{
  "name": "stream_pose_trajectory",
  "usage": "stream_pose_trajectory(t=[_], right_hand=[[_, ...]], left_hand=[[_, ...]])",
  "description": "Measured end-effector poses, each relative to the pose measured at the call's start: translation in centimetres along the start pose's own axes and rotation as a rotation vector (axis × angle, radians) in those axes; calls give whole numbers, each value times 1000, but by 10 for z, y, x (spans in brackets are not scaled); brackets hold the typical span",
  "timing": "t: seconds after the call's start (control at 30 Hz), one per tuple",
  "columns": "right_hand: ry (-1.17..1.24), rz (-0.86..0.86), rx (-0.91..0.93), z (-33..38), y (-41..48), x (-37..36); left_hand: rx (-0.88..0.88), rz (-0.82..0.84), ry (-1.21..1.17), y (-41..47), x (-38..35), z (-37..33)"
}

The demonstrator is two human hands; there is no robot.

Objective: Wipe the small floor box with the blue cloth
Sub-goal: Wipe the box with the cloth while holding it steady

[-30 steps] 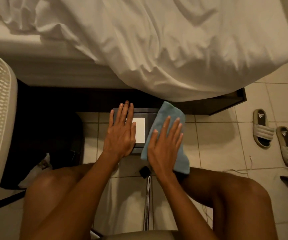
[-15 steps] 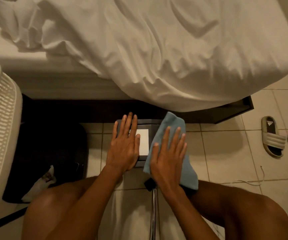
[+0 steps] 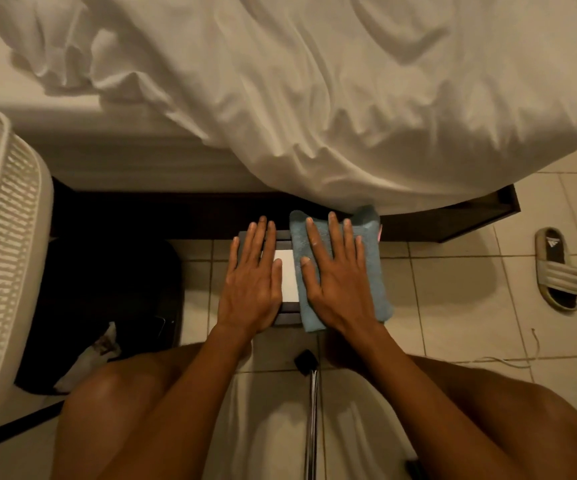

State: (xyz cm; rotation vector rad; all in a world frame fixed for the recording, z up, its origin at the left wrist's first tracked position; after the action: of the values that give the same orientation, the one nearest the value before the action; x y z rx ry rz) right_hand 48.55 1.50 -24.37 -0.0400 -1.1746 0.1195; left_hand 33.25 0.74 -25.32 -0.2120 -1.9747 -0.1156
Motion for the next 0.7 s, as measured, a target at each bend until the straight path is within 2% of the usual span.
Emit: stream_pose_trajectory(t=[0.13, 0.3, 0.47, 0.7], right_hand=[[34, -31, -73, -2, 3, 1], [5, -78, -191, -9, 12, -1], [-17, -70, -223, -14, 18, -5], [11, -38, -235, -6, -31, -2]], left_hand=[[-2, 12, -46, -4, -2, 5], [-32, 24, 12, -8, -2, 1], [-163, 60, 31, -1, -6, -7], [-40, 6, 37, 4, -7, -14]])
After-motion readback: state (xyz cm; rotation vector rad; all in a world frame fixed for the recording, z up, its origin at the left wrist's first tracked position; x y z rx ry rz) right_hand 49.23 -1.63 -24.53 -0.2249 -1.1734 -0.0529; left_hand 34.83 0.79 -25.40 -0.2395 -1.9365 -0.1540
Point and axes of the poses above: each hand's wrist, its own y-axis towards the middle knuckle, its own x-axis out of the back of the hand, z = x × y, the point moved 5 cm from there along y, towards the middle knuckle, and after that the axes turned 4 degrees about -x, right-handed, at the moved point
